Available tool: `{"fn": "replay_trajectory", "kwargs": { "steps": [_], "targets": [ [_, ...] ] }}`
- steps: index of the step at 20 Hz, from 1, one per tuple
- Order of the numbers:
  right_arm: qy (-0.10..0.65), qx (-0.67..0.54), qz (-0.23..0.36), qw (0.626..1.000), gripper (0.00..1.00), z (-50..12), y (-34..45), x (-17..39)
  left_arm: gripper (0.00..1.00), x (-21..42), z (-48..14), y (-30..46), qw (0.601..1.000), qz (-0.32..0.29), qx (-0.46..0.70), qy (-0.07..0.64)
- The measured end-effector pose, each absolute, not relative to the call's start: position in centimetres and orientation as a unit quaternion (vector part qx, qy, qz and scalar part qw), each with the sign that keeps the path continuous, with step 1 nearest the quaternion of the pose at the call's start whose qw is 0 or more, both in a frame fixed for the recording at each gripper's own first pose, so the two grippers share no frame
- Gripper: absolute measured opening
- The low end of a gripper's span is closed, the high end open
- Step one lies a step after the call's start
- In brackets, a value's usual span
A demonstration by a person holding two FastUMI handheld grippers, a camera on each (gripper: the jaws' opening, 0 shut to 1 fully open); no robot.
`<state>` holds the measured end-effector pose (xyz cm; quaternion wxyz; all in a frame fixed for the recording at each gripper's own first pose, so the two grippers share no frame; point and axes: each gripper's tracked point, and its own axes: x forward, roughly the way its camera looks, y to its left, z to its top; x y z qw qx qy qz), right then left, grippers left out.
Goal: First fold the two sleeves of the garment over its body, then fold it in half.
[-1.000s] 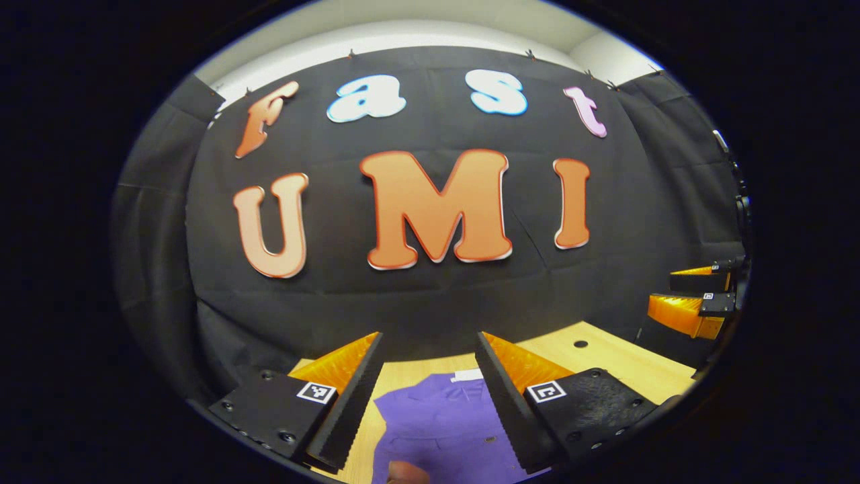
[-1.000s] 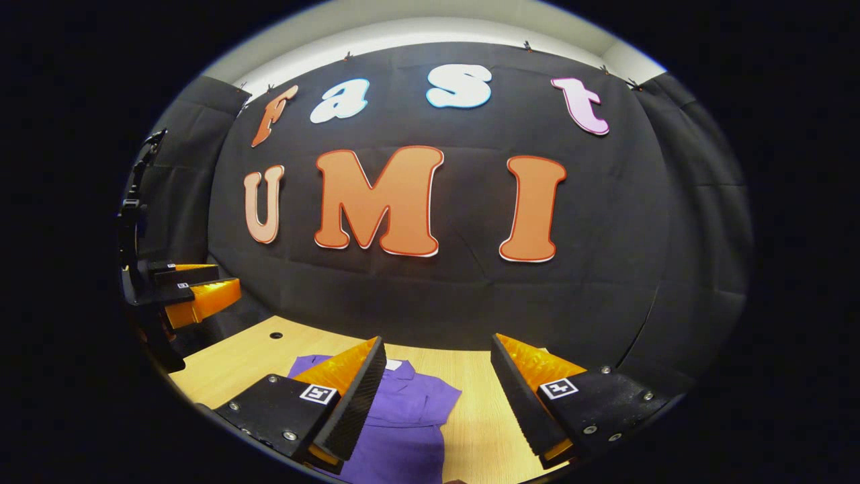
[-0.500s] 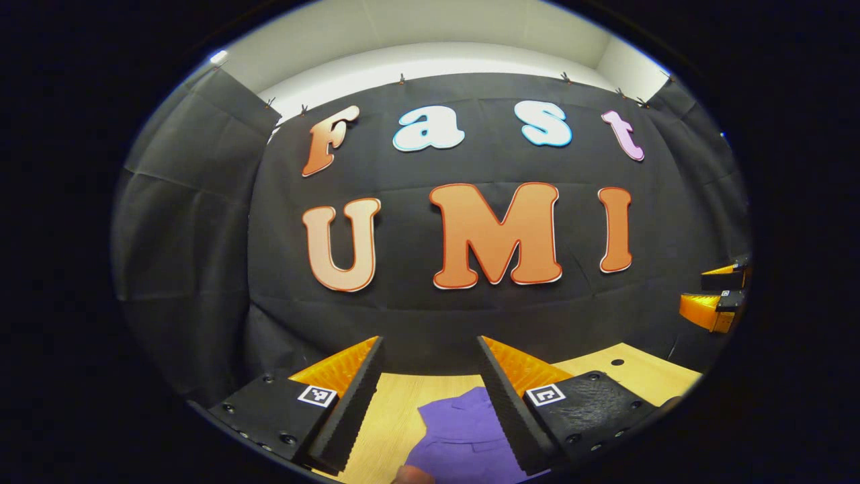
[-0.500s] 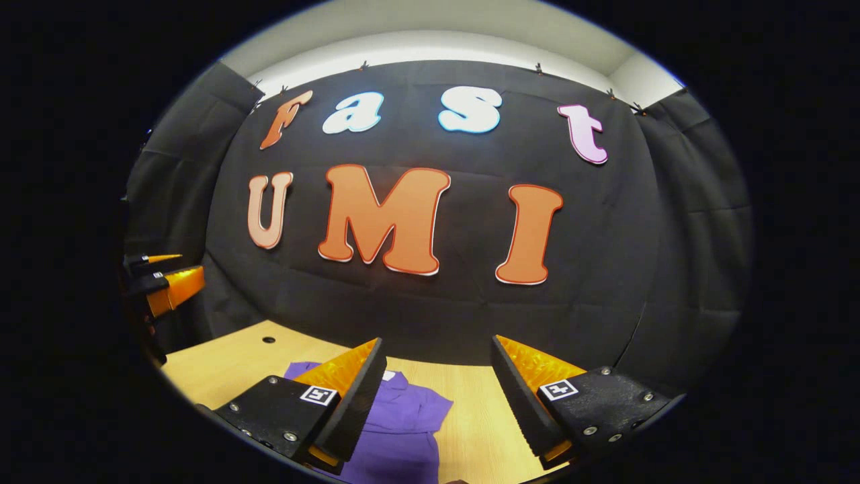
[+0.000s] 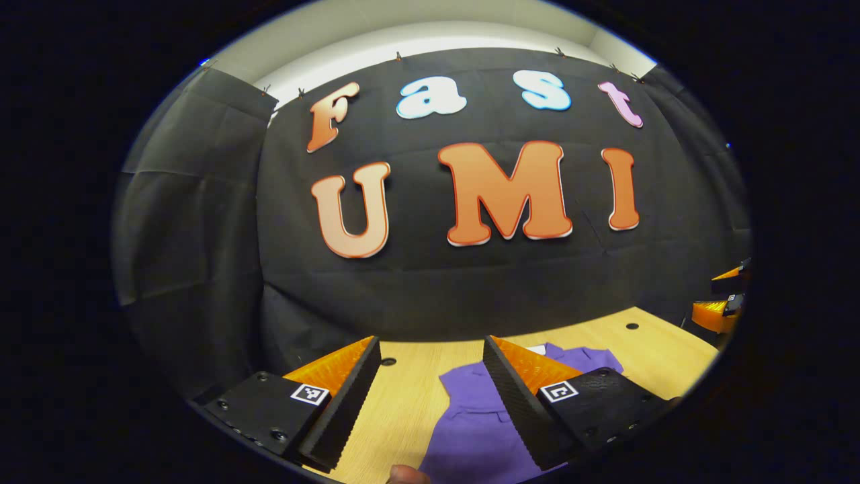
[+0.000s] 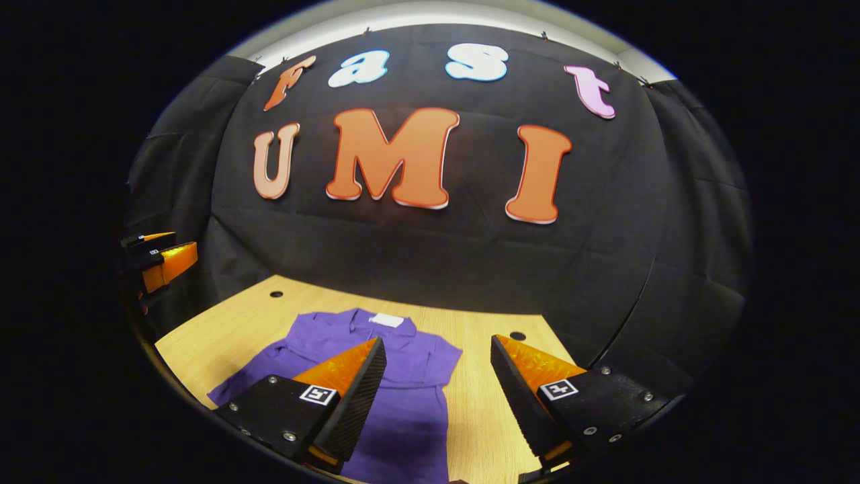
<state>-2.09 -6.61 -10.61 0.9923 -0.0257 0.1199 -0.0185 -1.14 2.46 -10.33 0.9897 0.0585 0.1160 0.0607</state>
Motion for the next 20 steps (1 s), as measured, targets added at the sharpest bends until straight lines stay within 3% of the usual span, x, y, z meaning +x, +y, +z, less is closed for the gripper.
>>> {"fn": "replay_trajectory", "kwargs": {
  "steps": [10, 11, 12, 20],
  "targets": [
    [0.255, 0.011, -0.003, 0.967, 0.94, -20.0, -6.5, -4.0, 0.98, -3.9, -21.6, 2.2, 0.957, 0.015, 0.056, 0.285],
    [0.271, 0.015, 0.000, 0.962, 0.94, -21.0, -6.4, -4.3, 0.94, -4.2, -22.9, 2.4, 0.952, 0.014, 0.055, 0.300],
    [0.287, 0.015, 0.001, 0.958, 0.94, -22.1, -6.4, -4.6, 0.99, -4.6, -24.0, 2.7, 0.946, 0.014, 0.053, 0.321],
    [0.411, 0.028, 0.013, 0.911, 0.95, -30.0, -6.1, -8.8, 0.99, -10.7, -32.4, 3.6, 0.875, -0.002, 0.014, 0.484]
  ]
}}
